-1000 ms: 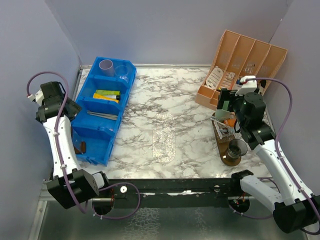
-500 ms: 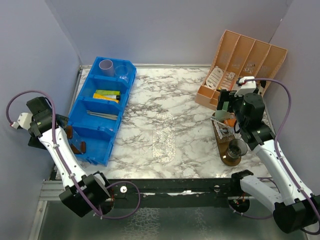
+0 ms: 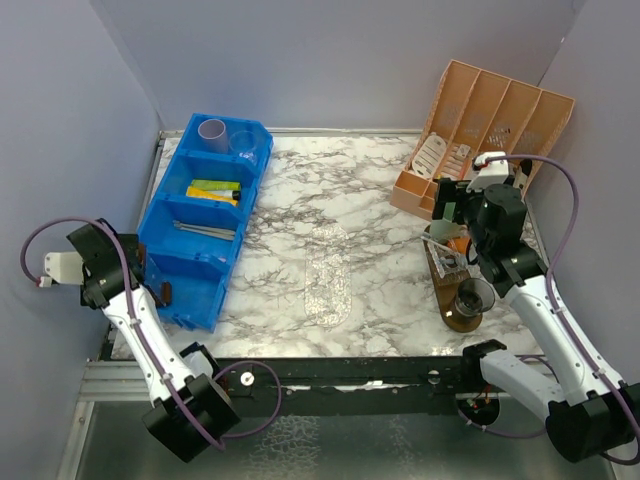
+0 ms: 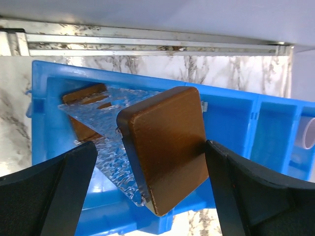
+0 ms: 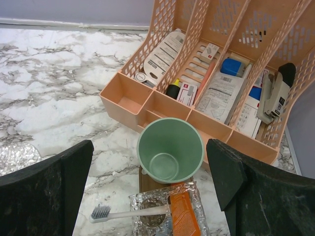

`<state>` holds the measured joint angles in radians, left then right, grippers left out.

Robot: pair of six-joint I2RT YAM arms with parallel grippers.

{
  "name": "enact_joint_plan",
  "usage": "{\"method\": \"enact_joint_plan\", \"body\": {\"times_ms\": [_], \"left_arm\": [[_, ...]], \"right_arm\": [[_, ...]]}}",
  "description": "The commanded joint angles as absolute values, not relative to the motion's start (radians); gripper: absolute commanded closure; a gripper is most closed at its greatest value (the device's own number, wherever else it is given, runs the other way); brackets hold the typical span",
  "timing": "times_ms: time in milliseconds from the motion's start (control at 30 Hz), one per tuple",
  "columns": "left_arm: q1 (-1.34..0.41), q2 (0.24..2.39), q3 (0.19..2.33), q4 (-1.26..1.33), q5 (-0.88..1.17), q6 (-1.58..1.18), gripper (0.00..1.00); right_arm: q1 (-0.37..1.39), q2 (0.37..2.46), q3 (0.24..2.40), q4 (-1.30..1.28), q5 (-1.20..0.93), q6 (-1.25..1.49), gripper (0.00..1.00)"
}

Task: Prepare toiletry sets of a toothbrush and toothpaste on the tray
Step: Pick up the toothpaste holder from the storage box.

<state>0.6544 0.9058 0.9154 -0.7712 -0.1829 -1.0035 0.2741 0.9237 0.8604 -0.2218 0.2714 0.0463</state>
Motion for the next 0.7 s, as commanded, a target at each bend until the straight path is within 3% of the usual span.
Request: {"method": "enact_joint_plan", "body": {"times_ms": [0,367,533,667], "left_arm": [[0.663,0.823,0.830,-0.679,-0.143,-1.133,0.09],[0.663,0.616,0.647,-0.538,-0.131,-1.370,0.19],[0.663,0.580,0.597,-0.452,-0.144,-1.405,0.36],[0.663,0.574,0.592,-0.428,-0.142,-1.400,0.56]], "right_arm": [[0.279,0.934,0.864,-0.184,0.258,0.031,0.00],[0.279,0.936,0.867,-0.189,0.246,0.037,0.00],[0.279,0.938,0.875,-0.190,0.237,0.037,0.00],[0.280,0.937,0.879,-0.191,0.233,0.038,0.00]]}}
